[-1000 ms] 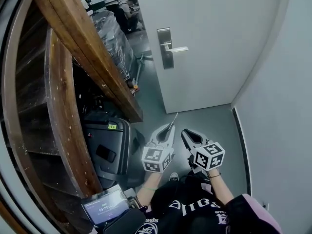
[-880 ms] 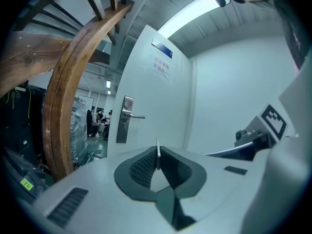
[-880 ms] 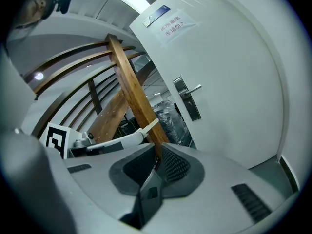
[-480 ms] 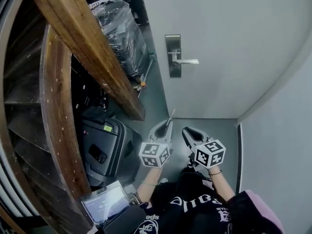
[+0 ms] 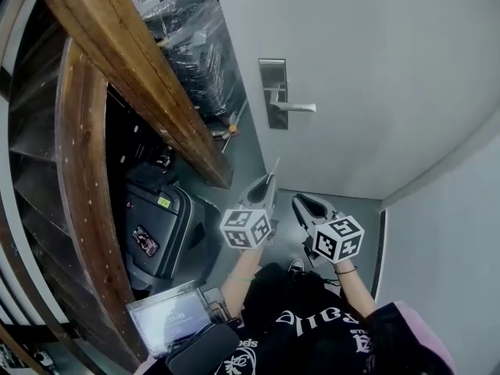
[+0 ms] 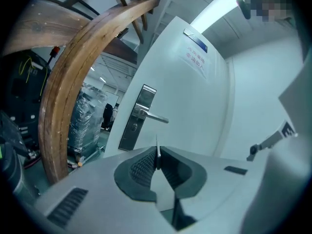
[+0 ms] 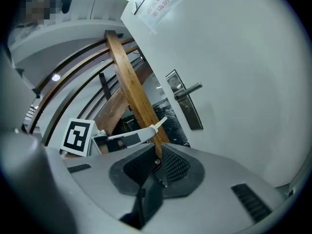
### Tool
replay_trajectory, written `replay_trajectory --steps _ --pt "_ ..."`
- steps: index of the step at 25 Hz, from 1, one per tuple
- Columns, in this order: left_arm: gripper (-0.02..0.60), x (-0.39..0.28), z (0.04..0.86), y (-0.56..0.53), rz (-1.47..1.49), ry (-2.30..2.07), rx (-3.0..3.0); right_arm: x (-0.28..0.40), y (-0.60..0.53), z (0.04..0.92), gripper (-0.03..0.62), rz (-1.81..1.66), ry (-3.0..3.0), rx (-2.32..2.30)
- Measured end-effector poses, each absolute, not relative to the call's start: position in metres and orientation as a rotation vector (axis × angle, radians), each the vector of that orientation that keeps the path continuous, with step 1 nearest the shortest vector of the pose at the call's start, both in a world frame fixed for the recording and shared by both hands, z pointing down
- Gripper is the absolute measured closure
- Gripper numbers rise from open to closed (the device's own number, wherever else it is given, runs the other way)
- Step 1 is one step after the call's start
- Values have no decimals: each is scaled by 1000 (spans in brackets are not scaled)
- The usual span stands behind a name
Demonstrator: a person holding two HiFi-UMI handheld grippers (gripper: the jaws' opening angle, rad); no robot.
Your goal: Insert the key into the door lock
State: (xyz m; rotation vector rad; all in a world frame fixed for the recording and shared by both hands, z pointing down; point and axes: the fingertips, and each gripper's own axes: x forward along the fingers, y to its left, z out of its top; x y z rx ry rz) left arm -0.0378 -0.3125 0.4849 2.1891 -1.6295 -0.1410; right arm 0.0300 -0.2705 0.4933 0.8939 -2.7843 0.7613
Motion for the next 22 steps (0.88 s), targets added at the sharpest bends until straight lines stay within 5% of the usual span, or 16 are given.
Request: replay_trajectory --steps 22 --pt "558 -71 512 -462 -655 -1221 1815 6 -356 481 557 710 -2756 1032"
